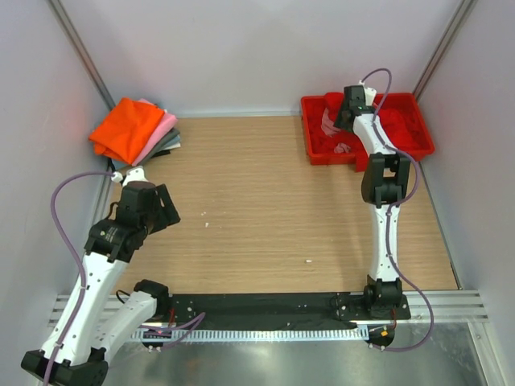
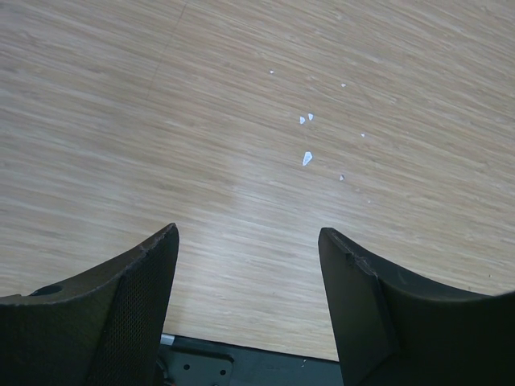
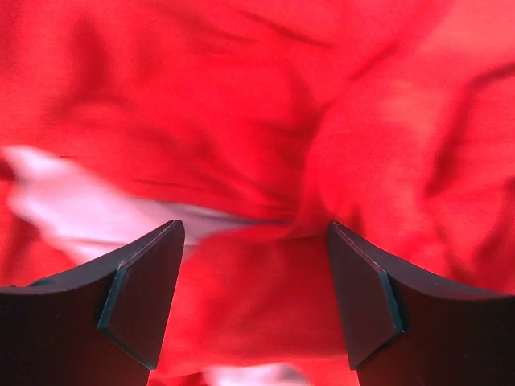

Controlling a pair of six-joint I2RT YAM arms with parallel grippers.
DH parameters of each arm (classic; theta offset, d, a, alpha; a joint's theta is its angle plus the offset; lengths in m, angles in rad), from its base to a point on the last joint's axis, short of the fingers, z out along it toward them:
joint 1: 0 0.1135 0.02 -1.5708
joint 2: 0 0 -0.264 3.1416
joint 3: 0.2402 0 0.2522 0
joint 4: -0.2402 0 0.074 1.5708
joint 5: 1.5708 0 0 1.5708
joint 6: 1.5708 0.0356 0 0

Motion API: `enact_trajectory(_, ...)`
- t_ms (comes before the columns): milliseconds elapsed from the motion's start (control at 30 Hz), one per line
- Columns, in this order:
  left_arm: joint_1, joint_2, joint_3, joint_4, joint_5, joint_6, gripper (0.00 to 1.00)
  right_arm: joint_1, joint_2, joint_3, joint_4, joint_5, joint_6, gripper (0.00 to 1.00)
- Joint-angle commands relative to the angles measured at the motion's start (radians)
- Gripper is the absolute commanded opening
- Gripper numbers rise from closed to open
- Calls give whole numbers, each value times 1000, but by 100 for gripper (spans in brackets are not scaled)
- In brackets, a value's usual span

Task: Fold and stack the t-shirts
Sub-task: Grab the tshirt from the pile

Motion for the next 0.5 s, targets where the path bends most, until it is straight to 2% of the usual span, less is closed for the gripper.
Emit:
enact_trajectory(0, 21, 0, 19, 13, 7, -3, 71, -20, -135, -106, 15, 85, -10, 78)
enact_trajectory(100, 21, 2, 19, 11, 7, -3, 71, -41, -189, -204, 49, 79, 15, 79)
enact_trajectory(233, 23, -3, 19, 13, 7, -1, 71, -46, -195, -212, 40, 82, 13, 76)
enact_trajectory(333, 23, -7, 19, 13, 5, -4, 71, -46, -191, -190, 21, 76, 8, 47)
enact_trajectory(367, 23, -7, 21, 15, 4, -4, 71, -44, -191, -189, 21, 70, 8, 27)
enact_trajectory(467, 24, -7, 21, 13, 4, -4, 71, -44, -215, -187, 20, 42, 8, 1)
